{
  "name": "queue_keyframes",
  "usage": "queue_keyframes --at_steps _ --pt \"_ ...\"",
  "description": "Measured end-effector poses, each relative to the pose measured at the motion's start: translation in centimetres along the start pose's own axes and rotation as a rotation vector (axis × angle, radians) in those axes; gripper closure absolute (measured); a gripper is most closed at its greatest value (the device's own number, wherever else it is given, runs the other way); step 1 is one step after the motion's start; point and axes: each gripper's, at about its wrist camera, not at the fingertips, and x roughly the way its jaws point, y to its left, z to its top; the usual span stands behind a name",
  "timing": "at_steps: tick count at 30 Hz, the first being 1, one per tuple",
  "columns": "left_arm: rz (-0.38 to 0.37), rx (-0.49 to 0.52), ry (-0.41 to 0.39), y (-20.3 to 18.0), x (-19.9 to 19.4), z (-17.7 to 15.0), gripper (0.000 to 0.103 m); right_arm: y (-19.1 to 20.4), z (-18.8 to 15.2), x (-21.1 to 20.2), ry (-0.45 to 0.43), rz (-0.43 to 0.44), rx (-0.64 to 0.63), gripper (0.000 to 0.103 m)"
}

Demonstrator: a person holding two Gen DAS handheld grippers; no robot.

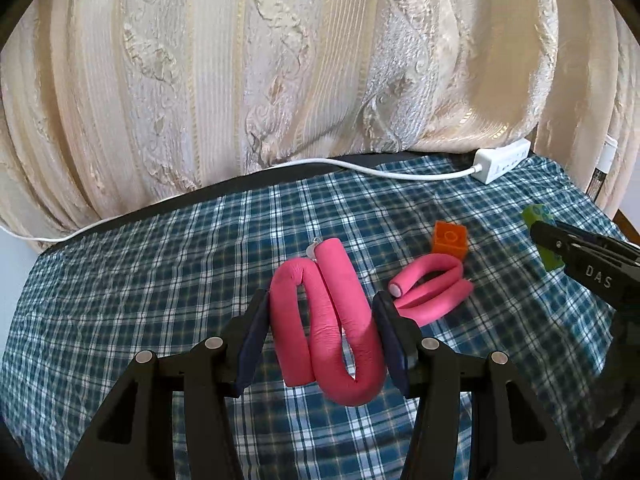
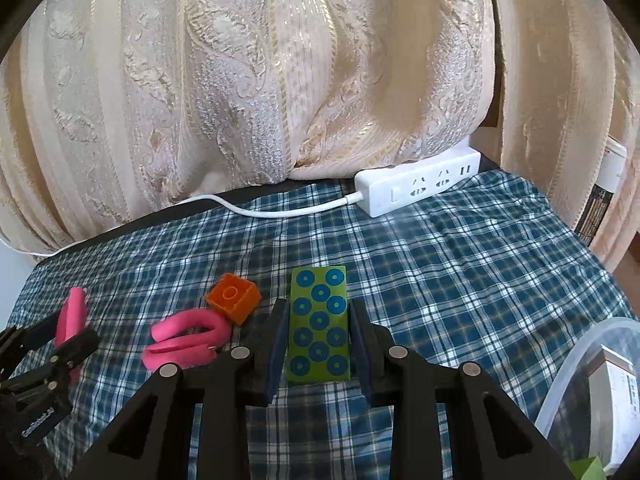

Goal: Organize objects
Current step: 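Lift the pink foam loop with the left gripper while the right gripper lifts the green brick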

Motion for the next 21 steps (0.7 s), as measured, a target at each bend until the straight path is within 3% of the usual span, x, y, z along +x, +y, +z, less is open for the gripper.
queue_keyframes --at_steps 21 --pt "0.017 0.083 -0.033 -3.1 -2.5 -0.6 0.049 0.3 -0.7 -5.3 -0.079 0.052 0.036 0.071"
